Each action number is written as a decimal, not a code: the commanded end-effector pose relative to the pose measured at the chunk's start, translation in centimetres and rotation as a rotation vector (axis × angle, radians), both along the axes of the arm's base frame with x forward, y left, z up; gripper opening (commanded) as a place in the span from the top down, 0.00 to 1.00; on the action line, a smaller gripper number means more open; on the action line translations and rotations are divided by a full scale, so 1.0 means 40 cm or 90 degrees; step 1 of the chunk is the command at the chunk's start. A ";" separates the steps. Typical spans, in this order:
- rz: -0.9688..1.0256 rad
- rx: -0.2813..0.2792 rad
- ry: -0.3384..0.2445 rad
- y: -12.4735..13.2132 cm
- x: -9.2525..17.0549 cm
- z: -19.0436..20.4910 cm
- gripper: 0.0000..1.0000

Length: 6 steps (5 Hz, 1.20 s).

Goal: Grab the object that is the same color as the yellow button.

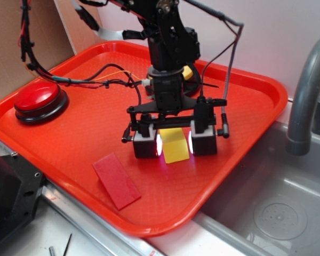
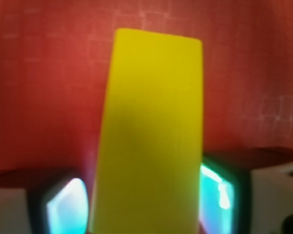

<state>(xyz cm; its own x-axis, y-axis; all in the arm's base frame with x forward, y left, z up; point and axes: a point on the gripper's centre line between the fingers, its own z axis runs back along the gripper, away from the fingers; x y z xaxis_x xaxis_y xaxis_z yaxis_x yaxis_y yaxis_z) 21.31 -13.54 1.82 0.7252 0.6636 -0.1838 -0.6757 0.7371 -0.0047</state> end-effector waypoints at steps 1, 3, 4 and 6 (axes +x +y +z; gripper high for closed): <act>-0.086 0.028 -0.035 0.047 -0.016 0.114 1.00; -0.359 0.267 -0.075 0.121 -0.029 0.361 1.00; -0.385 0.274 -0.010 0.117 -0.037 0.412 1.00; -0.368 0.202 -0.116 0.174 -0.062 0.425 1.00</act>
<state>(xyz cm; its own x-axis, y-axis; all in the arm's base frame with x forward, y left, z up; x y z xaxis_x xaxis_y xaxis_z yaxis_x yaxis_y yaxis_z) 18.38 -6.83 17.29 0.9830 0.1640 0.0830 -0.1784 0.9602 0.2148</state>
